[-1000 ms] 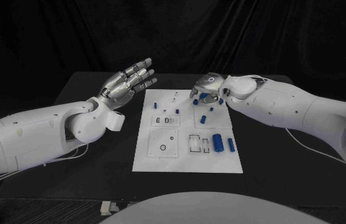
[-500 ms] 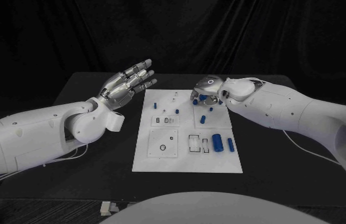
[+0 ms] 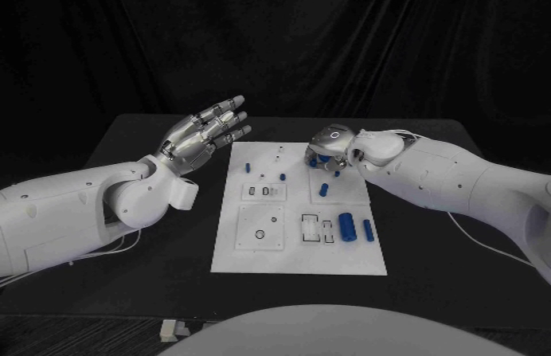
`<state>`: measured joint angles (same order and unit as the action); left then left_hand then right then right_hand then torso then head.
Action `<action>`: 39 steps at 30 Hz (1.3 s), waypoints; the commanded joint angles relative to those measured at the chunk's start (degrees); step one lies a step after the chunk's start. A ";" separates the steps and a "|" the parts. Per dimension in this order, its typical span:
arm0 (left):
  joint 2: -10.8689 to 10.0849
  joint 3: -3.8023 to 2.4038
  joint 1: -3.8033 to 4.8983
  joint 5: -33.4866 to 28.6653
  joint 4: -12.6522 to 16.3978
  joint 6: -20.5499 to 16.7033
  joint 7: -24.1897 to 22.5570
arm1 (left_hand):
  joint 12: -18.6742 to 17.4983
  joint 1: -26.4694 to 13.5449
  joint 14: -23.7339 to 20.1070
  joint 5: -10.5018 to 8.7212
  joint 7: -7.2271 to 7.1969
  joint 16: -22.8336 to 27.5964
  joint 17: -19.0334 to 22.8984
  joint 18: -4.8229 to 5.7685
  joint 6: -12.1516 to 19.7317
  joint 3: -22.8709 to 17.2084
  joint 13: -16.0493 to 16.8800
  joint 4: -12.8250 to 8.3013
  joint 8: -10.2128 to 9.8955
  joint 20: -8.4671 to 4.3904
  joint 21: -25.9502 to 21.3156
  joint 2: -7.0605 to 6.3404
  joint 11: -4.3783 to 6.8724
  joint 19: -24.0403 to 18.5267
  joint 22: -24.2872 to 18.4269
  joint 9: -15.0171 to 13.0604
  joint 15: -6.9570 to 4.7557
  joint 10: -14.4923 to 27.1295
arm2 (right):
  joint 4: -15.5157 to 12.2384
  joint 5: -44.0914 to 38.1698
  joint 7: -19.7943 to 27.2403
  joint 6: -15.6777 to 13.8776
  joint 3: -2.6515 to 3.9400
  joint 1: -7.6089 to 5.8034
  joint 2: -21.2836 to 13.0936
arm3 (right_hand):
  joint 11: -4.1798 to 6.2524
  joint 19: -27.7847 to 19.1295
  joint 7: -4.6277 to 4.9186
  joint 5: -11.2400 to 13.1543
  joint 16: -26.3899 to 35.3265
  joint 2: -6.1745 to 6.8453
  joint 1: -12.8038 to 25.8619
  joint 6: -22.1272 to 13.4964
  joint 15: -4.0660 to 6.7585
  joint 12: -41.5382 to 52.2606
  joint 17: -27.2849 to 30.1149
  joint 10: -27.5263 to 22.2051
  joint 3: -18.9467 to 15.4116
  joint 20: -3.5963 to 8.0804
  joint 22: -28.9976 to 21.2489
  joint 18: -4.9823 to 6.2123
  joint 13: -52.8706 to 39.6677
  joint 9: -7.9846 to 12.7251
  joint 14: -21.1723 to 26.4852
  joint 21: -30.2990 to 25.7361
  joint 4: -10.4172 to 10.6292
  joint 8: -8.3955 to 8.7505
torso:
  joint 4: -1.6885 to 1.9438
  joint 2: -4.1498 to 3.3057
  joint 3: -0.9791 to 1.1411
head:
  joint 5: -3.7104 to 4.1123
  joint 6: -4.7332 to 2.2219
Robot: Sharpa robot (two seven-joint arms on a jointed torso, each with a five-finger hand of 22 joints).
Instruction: Assemble the parts on the task board
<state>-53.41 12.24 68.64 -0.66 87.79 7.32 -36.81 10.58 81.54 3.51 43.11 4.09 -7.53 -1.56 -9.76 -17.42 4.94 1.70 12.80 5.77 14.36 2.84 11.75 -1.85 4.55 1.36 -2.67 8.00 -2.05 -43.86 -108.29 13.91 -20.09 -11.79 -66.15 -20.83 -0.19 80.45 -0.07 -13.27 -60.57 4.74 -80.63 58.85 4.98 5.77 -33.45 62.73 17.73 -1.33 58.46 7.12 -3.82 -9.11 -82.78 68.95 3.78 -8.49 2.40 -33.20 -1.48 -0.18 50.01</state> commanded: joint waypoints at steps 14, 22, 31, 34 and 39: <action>-0.58 -0.05 -0.30 0.02 0.15 0.26 -0.44 | 0.99 0.40 0.35 0.52 0.36 -0.29 -0.05 -0.59 -1.68 -0.83 0.17 -0.23 0.89 0.08 0.25 -0.48 -0.77 0.29 0.05 -0.18 -0.13 -0.46 | -4.87 3.91 0.21 -5.68 -0.05 -3.02 -2.99 | 0.26 0.06 2.77 0.22 -0.54 0.14 -1.43 2.97 0.64 -0.23 -1.42 5.19 1.40 0.89 1.32 -0.87 0.12 -3.96 -0.04 0.75 -0.46 -2.17 | -0.01 0.06 0.00 | -1.34 -0.01; -1.73 -0.06 -0.24 0.02 2.56 -3.06 -3.95 | 2.27 -5.39 0.24 -8.62 -0.35 -0.36 0.00 -0.62 -1.36 1.79 0.24 4.08 1.54 -0.56 0.02 0.74 -0.33 -0.04 -0.02 0.03 -0.84 -1.11 | -10.80 4.36 -2.04 -1.25 -0.05 -8.70 -5.52 | 0.25 0.07 2.71 0.69 -0.52 0.40 -1.12 2.60 0.58 -0.83 -1.49 5.00 1.32 0.79 1.64 -0.91 0.16 -4.27 -0.02 0.89 -0.19 -1.97 | -0.01 0.16 -0.07 | -1.73 -0.01; -2.75 -0.07 0.02 1.19 4.65 -6.25 -6.66 | 2.43 -6.80 -0.44 -13.43 -0.59 0.34 0.13 -0.60 -0.28 3.48 0.22 4.11 1.38 -1.01 -0.27 0.82 -0.35 -0.57 -0.13 0.18 -1.44 -1.16 | -13.20 4.43 -4.21 2.66 -0.06 -12.10 -6.45 | 0.14 0.11 2.74 0.85 -0.38 0.64 -0.92 2.05 0.53 -1.31 -1.32 4.83 1.33 0.73 2.06 -0.97 0.17 -4.45 0.04 1.10 0.00 -1.65 | 0.73 -0.78 -0.23 | -1.86 -0.01; -2.99 -0.07 0.12 2.25 5.05 -7.62 -7.84 | 1.52 -10.76 -1.75 -20.55 -1.56 2.22 0.47 -0.60 2.92 6.68 0.08 4.03 0.30 -1.92 -1.04 1.54 0.02 -1.88 -0.44 0.50 -3.19 -0.53 | -13.01 4.44 -4.59 3.07 -0.06 -12.40 -6.29 | 0.06 0.13 2.79 0.95 -0.36 0.75 -0.85 1.86 0.48 -1.49 -1.36 4.76 1.33 0.69 2.27 -1.01 0.16 -4.52 0.06 1.21 0.08 -1.53 | 1.10 -1.36 -0.19 | -1.65 -0.01; -3.52 -0.08 0.29 3.11 5.70 -10.09 -9.90 | -0.23 -10.07 -3.51 -20.76 -2.96 7.08 1.45 -0.51 5.87 8.24 -0.18 3.96 -1.17 -5.03 -2.58 1.88 1.54 -4.22 -1.18 0.87 -7.81 0.79 | -11.77 4.44 -4.78 3.42 -0.06 -12.60 -5.15 | -0.10 0.11 2.87 1.01 -0.31 0.89 -0.76 1.64 0.40 -1.74 -1.33 4.60 1.35 0.63 2.42 -1.04 0.17 -4.62 0.09 1.26 0.18 -1.37 | 1.86 -2.78 -0.06 | -1.22 -0.01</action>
<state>-56.85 12.22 68.74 0.93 93.20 0.45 -38.59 10.59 71.07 0.13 22.38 1.10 -0.98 -0.30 -9.75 -11.94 12.89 1.56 16.76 4.73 9.83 0.42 13.38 -0.57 0.37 0.27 -1.84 0.64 -1.38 -55.92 -103.94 11.12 -18.39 -11.87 -78.62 -26.30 0.00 80.47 1.84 -12.54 -60.87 5.50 -81.76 59.79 5.48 4.21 -34.83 67.31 19.14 -0.72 60.87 7.14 -3.63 -13.58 -82.67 70.05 3.65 -10.01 3.72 -35.03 -1.65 -1.59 50.01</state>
